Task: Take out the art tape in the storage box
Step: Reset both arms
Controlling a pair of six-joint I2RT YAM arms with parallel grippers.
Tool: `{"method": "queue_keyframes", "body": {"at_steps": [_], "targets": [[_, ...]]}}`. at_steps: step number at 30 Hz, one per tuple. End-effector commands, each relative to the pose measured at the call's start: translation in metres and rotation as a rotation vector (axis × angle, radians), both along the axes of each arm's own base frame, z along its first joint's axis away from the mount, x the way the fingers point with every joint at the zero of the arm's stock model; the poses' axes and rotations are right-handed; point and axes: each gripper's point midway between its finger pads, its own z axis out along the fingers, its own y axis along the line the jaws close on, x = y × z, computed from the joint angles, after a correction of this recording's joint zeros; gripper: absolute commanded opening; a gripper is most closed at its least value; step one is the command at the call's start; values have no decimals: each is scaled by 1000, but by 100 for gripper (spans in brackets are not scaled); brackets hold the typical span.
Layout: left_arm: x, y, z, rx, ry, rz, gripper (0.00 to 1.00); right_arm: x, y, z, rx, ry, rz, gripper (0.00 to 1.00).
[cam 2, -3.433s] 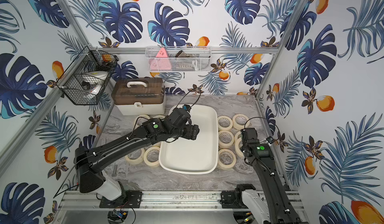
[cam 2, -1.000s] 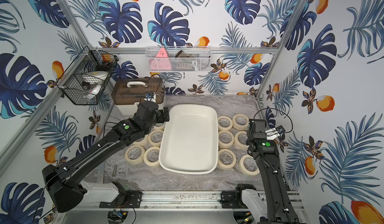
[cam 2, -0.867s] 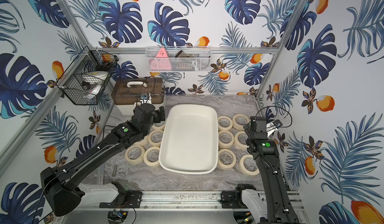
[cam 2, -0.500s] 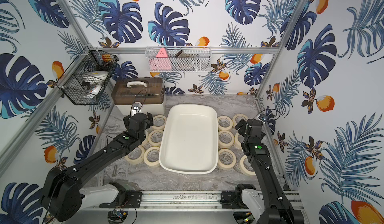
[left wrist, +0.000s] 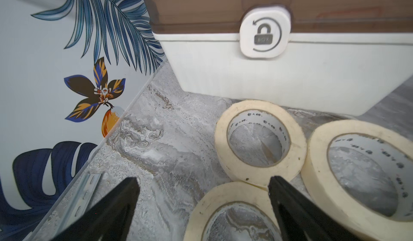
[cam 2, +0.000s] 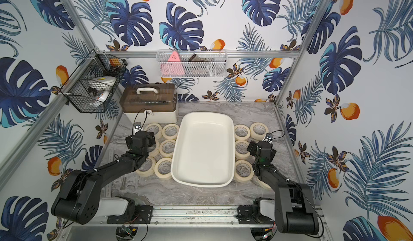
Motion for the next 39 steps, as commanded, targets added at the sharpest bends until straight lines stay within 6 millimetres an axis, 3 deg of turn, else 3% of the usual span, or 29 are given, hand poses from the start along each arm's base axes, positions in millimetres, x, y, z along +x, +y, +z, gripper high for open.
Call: {"method": "queue_keyframes", "body": {"at_steps": [1, 7, 9, 13, 17, 25, 39], "targets": [[13, -5, 3, -6, -70, -53, 98, 18, 4, 23, -24, -141, 37, 100], [19, -5, -33, -75, -74, -114, 98, 32, 21, 19, -8, -136, 143, 100], [22, -16, -37, -78, -70, -186, 98, 33, 25, 19, 17, -172, 161, 100], [17, -23, -38, -80, -103, -237, 98, 34, 41, 10, 13, -275, 247, 100], [19, -44, -46, -51, -98, -339, 99, 37, 44, -1, 15, -218, 264, 100], [21, -39, -47, -62, -89, -316, 99, 61, 61, -11, -47, -110, 308, 100], [21, -39, -47, -61, -91, -316, 99, 64, 70, -14, -69, -80, 342, 100]]}}
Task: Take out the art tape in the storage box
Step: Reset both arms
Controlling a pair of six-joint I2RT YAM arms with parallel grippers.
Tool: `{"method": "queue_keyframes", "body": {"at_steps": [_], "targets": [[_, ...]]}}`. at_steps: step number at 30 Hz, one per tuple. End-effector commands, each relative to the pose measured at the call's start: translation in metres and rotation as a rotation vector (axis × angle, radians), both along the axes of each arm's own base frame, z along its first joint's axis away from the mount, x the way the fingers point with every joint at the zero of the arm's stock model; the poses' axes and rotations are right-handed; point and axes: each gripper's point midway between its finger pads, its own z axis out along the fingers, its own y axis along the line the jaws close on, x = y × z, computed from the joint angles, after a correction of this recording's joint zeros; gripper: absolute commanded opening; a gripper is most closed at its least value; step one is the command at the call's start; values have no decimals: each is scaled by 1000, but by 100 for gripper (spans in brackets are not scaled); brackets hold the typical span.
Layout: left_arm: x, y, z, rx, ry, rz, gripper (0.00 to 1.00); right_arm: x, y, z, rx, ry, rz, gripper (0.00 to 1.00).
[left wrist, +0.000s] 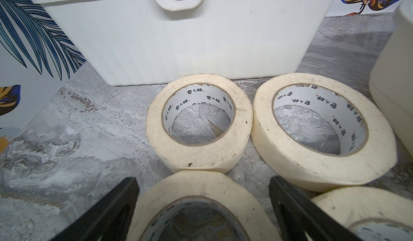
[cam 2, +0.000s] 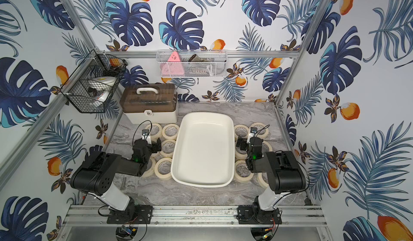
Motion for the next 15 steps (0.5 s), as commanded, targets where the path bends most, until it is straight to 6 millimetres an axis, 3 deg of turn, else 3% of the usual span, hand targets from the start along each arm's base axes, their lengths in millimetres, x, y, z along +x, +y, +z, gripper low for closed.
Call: {"method": "queue_keyframes", "body": {"at_steps": [1, 15], "targets": [[5, 0, 10, 5, -36, -7, 99, 1, 2, -2, -17, 12, 14, 100], [4, 0, 9, 5, -34, -7, 99, 1, 3, -2, -22, 11, 15, 100]]}}
